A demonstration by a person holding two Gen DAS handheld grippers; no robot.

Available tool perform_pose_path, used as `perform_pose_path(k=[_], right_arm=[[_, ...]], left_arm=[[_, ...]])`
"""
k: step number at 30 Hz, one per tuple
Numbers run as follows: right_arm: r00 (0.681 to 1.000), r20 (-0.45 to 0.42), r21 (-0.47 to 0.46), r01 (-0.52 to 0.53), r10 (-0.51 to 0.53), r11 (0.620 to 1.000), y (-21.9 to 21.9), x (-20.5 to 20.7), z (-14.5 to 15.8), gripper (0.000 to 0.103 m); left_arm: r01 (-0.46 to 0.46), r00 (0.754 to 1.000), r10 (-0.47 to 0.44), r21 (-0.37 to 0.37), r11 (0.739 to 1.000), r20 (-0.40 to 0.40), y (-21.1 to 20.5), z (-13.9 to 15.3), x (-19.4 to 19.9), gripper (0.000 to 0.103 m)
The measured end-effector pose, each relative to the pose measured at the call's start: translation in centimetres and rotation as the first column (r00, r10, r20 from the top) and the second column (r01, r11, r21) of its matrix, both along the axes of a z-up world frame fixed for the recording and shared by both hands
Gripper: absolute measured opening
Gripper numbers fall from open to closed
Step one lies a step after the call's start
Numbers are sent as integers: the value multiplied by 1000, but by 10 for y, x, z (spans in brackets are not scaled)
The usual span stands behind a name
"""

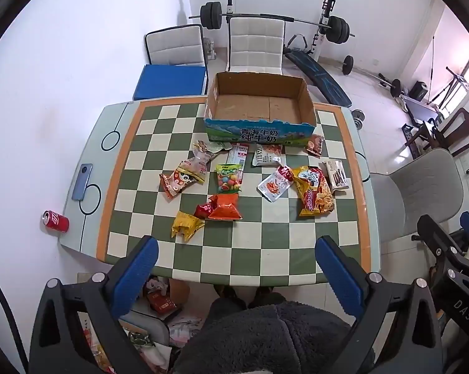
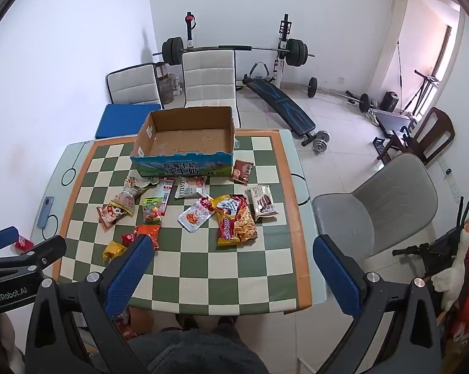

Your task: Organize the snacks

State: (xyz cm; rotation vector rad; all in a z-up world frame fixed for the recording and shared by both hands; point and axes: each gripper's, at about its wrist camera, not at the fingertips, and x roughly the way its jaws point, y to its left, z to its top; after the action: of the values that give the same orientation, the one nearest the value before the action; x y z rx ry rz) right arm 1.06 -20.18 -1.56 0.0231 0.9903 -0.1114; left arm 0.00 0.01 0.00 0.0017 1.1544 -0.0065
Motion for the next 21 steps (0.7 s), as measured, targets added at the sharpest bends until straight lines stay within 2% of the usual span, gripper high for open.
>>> perform_pose_path(k=[21], right_arm=[[998, -58, 21, 8, -6, 1000, -3, -5, -10, 103]], left_arm=[[11, 999, -11, 1, 1000, -32, -7, -9, -8, 103]])
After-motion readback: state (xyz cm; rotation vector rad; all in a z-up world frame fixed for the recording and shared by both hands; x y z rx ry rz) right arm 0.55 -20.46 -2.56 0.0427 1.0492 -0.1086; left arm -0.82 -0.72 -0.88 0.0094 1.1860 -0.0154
